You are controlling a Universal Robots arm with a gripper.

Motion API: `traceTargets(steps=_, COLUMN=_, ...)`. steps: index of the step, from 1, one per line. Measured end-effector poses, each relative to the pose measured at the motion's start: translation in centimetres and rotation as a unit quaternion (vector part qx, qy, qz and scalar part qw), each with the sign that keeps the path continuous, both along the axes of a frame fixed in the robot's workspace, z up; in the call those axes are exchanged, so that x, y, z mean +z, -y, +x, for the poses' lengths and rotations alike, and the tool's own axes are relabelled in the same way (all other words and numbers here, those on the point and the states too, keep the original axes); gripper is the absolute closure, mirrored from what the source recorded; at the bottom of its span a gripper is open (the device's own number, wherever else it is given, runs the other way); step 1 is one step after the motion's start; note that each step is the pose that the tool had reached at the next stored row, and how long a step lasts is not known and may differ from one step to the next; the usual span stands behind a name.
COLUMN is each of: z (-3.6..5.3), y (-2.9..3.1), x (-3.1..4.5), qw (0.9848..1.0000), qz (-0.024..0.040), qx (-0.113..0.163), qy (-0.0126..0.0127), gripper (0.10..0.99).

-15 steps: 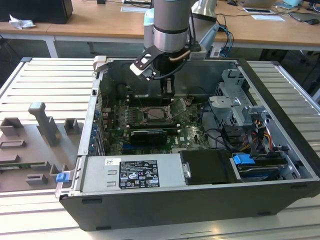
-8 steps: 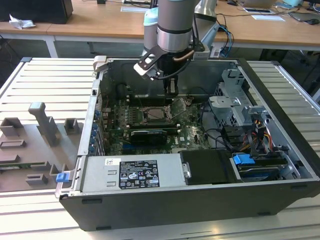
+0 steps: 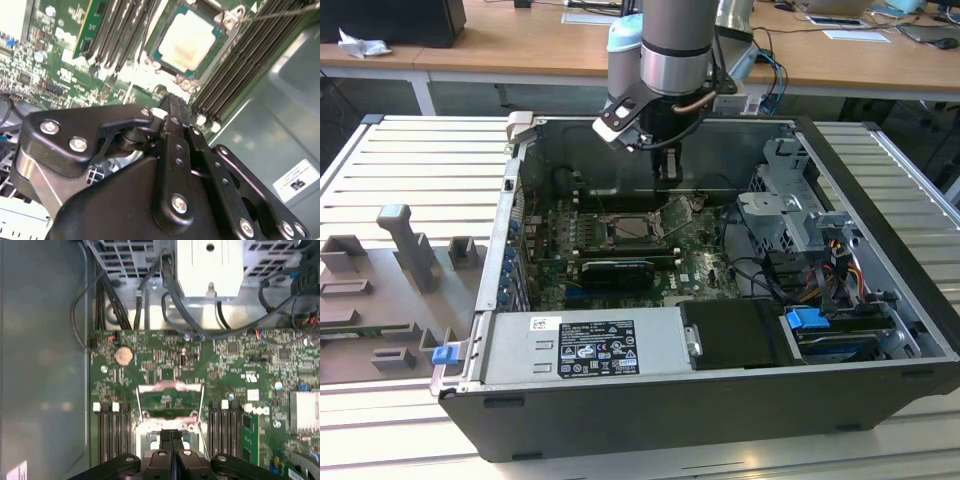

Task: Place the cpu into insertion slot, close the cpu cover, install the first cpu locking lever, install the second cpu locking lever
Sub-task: 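Close the cpu cover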

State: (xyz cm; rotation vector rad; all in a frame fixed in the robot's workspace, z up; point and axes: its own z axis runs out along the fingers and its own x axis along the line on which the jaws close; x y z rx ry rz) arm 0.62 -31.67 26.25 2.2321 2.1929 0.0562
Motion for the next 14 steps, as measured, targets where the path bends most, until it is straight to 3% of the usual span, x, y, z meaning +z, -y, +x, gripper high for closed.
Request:
traceTargets(steps=8, z=2.49, y=0.00, x=0.00, qw=1.0000, qz=0.0001, qx=0.000, qy=-0.0021, gripper=0.980)
traceTargets(steps=14, z=3.57, y=0.00, x=-0.01, qw=1.0000, qz=0.0001, qx=0.000, qy=-0.0028, gripper=0.980)
